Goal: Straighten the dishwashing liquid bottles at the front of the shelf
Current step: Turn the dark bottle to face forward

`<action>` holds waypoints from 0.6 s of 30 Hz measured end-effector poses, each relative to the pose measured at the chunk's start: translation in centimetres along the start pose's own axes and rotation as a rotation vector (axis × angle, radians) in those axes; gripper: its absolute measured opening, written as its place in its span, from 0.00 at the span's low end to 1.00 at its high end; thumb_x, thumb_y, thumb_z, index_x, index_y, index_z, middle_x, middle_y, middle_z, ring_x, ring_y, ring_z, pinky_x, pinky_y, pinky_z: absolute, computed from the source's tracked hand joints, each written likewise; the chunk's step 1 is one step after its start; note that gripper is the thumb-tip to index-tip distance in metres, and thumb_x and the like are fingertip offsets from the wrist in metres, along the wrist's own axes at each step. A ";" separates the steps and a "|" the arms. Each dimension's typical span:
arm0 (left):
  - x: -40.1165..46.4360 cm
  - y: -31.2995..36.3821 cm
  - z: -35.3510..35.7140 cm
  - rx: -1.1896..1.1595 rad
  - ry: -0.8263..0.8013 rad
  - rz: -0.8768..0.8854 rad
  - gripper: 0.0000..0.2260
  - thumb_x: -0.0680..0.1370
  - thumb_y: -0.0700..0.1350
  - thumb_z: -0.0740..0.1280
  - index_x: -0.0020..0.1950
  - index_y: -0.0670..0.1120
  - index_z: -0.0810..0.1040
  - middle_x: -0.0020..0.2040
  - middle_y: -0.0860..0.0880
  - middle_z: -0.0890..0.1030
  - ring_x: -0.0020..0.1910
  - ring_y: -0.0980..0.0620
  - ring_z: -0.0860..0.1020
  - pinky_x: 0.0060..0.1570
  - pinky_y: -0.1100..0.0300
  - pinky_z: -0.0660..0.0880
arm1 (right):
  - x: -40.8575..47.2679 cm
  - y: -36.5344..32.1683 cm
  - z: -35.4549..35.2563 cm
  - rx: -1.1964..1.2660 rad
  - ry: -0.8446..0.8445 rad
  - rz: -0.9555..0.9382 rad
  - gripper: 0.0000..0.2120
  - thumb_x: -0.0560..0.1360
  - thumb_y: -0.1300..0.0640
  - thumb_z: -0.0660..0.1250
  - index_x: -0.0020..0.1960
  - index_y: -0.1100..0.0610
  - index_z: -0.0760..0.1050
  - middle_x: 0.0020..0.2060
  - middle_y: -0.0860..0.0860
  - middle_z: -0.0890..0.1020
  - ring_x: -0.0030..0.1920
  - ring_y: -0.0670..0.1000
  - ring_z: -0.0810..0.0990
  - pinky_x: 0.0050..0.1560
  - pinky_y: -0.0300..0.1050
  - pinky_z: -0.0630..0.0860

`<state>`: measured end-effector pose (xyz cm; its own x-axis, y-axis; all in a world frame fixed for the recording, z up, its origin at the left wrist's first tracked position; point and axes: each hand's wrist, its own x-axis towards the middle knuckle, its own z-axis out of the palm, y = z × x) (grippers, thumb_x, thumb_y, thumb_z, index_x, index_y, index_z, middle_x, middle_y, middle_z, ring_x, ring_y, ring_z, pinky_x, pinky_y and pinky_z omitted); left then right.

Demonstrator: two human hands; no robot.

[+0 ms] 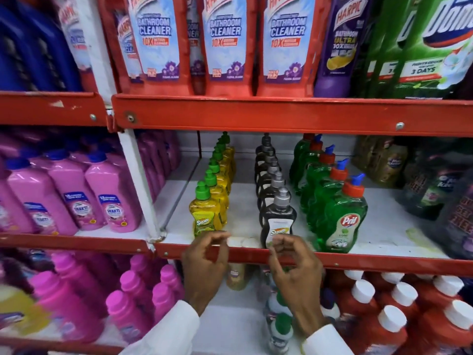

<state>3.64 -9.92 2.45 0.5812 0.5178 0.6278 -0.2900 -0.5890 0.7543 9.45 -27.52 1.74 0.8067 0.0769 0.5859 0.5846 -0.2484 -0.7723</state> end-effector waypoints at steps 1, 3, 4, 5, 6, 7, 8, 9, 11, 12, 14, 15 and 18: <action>0.3 -0.4 -1.2 0.015 0.100 0.021 0.07 0.73 0.44 0.68 0.48 0.53 0.82 0.46 0.55 0.85 0.48 0.57 0.82 0.52 0.65 0.77 | -0.2 -0.6 1.2 0.015 -0.075 -0.003 0.15 0.71 0.63 0.76 0.53 0.47 0.81 0.47 0.43 0.85 0.44 0.42 0.84 0.46 0.36 0.81; 1.5 -1.6 -3.1 0.031 0.205 -0.009 0.11 0.71 0.39 0.68 0.51 0.51 0.79 0.49 0.50 0.82 0.49 0.51 0.81 0.53 0.57 0.77 | 0.0 -1.5 3.6 0.005 -0.205 -0.003 0.16 0.72 0.61 0.75 0.57 0.49 0.81 0.49 0.44 0.85 0.46 0.41 0.84 0.50 0.37 0.81; 2.2 -2.4 -3.7 0.033 0.188 -0.055 0.15 0.71 0.35 0.69 0.55 0.48 0.78 0.53 0.47 0.81 0.50 0.49 0.81 0.54 0.54 0.78 | 0.3 -1.9 4.8 -0.014 -0.250 0.000 0.17 0.72 0.60 0.75 0.59 0.50 0.80 0.51 0.45 0.86 0.48 0.41 0.84 0.54 0.38 0.80; 3.0 -3.1 -4.2 0.038 0.119 -0.112 0.19 0.71 0.33 0.70 0.60 0.46 0.76 0.57 0.45 0.81 0.52 0.48 0.81 0.56 0.51 0.79 | 0.7 -2.2 5.8 -0.032 -0.288 0.014 0.19 0.72 0.60 0.74 0.62 0.51 0.79 0.54 0.46 0.85 0.51 0.43 0.84 0.57 0.39 0.80; 3.7 -3.7 -4.6 0.050 0.017 -0.165 0.22 0.72 0.31 0.72 0.64 0.43 0.75 0.60 0.44 0.80 0.54 0.47 0.81 0.59 0.48 0.79 | 1.1 -2.5 6.8 -0.037 -0.321 0.032 0.21 0.73 0.59 0.74 0.65 0.51 0.77 0.56 0.46 0.85 0.53 0.44 0.84 0.59 0.41 0.79; 4.3 -4.2 -4.7 0.074 -0.097 -0.204 0.24 0.72 0.32 0.72 0.66 0.42 0.73 0.62 0.44 0.80 0.56 0.48 0.81 0.61 0.47 0.78 | 1.6 -2.6 7.5 -0.047 -0.356 0.049 0.23 0.73 0.59 0.73 0.67 0.52 0.76 0.57 0.46 0.84 0.54 0.46 0.84 0.61 0.42 0.79; 4.7 -4.7 -4.9 0.103 -0.197 -0.206 0.24 0.73 0.34 0.73 0.68 0.42 0.73 0.63 0.45 0.81 0.57 0.49 0.81 0.62 0.46 0.78 | 2.1 -2.6 8.1 -0.055 -0.388 0.056 0.24 0.73 0.58 0.73 0.69 0.52 0.74 0.57 0.45 0.84 0.55 0.47 0.84 0.61 0.44 0.79; 5.0 -5.2 -5.0 0.136 -0.270 -0.179 0.24 0.73 0.35 0.73 0.67 0.43 0.74 0.61 0.46 0.82 0.56 0.50 0.82 0.61 0.46 0.79 | 2.5 -2.6 8.6 -0.071 -0.421 0.059 0.24 0.74 0.58 0.72 0.69 0.52 0.74 0.57 0.46 0.84 0.56 0.48 0.84 0.61 0.46 0.80; 5.3 -5.7 -5.0 0.177 -0.325 -0.110 0.21 0.73 0.35 0.73 0.65 0.44 0.76 0.56 0.48 0.85 0.53 0.53 0.84 0.58 0.47 0.81 | 3.2 -2.5 9.3 -0.098 -0.464 0.065 0.23 0.75 0.57 0.72 0.69 0.51 0.75 0.59 0.47 0.85 0.57 0.48 0.84 0.62 0.50 0.80; 5.4 -6.0 -5.0 0.176 -0.327 -0.087 0.20 0.73 0.35 0.72 0.64 0.45 0.77 0.55 0.49 0.86 0.52 0.55 0.84 0.56 0.48 0.81 | 3.4 -2.3 9.5 -0.106 -0.470 0.069 0.21 0.75 0.57 0.71 0.67 0.51 0.76 0.58 0.47 0.86 0.56 0.48 0.85 0.61 0.51 0.81; 5.5 -6.5 -5.0 0.154 -0.332 -0.072 0.19 0.73 0.36 0.72 0.63 0.46 0.77 0.54 0.50 0.86 0.52 0.56 0.84 0.56 0.48 0.81 | 3.6 -2.0 9.9 -0.130 -0.458 0.092 0.19 0.75 0.57 0.72 0.65 0.51 0.78 0.57 0.48 0.86 0.55 0.48 0.85 0.60 0.51 0.81; 5.5 -6.6 -5.0 0.145 -0.336 -0.073 0.19 0.73 0.37 0.72 0.63 0.47 0.77 0.55 0.50 0.86 0.52 0.56 0.84 0.57 0.48 0.81 | 3.7 -2.0 10.0 -0.140 -0.451 0.109 0.18 0.75 0.57 0.72 0.64 0.52 0.78 0.56 0.49 0.87 0.54 0.49 0.86 0.59 0.52 0.82; 5.4 -6.9 -4.9 0.111 -0.351 -0.063 0.19 0.73 0.40 0.71 0.64 0.48 0.77 0.55 0.51 0.86 0.53 0.57 0.84 0.58 0.49 0.81 | 3.5 -1.5 10.0 -0.141 -0.439 0.143 0.16 0.75 0.56 0.72 0.62 0.53 0.79 0.55 0.49 0.87 0.52 0.49 0.86 0.57 0.52 0.82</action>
<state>5.04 0.03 1.57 0.8260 0.3224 0.4623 -0.1725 -0.6363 0.7519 12.30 -17.25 2.50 0.8561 0.4254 0.2934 0.4720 -0.4123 -0.7792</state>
